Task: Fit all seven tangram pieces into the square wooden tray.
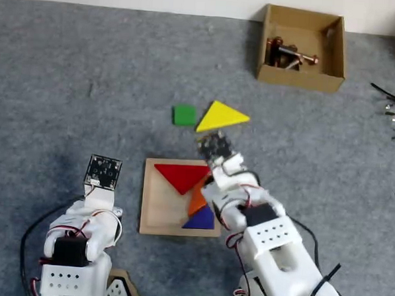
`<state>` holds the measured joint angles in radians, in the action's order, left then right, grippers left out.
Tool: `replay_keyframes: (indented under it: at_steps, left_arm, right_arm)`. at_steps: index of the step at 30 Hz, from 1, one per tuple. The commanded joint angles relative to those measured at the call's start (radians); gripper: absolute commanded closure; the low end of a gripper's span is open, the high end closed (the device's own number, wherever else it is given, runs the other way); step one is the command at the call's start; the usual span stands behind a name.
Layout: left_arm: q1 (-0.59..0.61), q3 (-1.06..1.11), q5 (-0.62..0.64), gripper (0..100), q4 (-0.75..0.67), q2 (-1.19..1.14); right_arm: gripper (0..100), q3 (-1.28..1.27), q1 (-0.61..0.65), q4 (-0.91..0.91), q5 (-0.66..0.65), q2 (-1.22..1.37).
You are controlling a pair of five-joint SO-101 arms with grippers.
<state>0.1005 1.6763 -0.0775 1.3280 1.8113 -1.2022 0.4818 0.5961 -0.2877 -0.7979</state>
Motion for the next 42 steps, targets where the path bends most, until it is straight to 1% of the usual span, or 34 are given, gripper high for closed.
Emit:
replay_keyframes:
  at_steps: [1,4,6,13,22,27,34,38,42]
  left_arm:
    - [-0.013,0.019,-0.003,99,0.005,0.007]
    - [-0.013,0.019,-0.003,99,0.005,0.007]
    - [-0.013,0.019,-0.003,99,0.005,0.007]
    - [-0.013,0.019,-0.003,99,0.005,0.007]
    - [-0.013,0.019,-0.003,99,0.005,0.007]
    - [-0.013,0.019,-0.003,99,0.005,0.007]
    - [-0.013,0.019,-0.003,99,0.005,0.007]
    - [-0.013,0.019,-0.003,99,0.005,0.007]
    - [-0.013,0.019,-0.003,99,0.005,0.007]
  right_arm:
    - [99.2,0.191,0.018,0.142,0.038,-0.012]
    - [99.2,0.159,0.090,0.153,0.071,-0.007]
    - [99.1,0.143,0.122,0.156,0.080,0.042]
    - [99.3,0.196,0.120,0.157,0.097,0.337]
    - [99.3,0.213,0.120,0.151,0.092,0.430]
    - [99.3,0.216,0.096,0.108,0.091,0.510]
    - [99.3,0.282,-0.004,0.113,0.087,0.522]
    - [99.3,0.285,-0.044,0.114,0.032,0.522]
    - [99.3,0.285,-0.056,0.114,0.032,0.522]
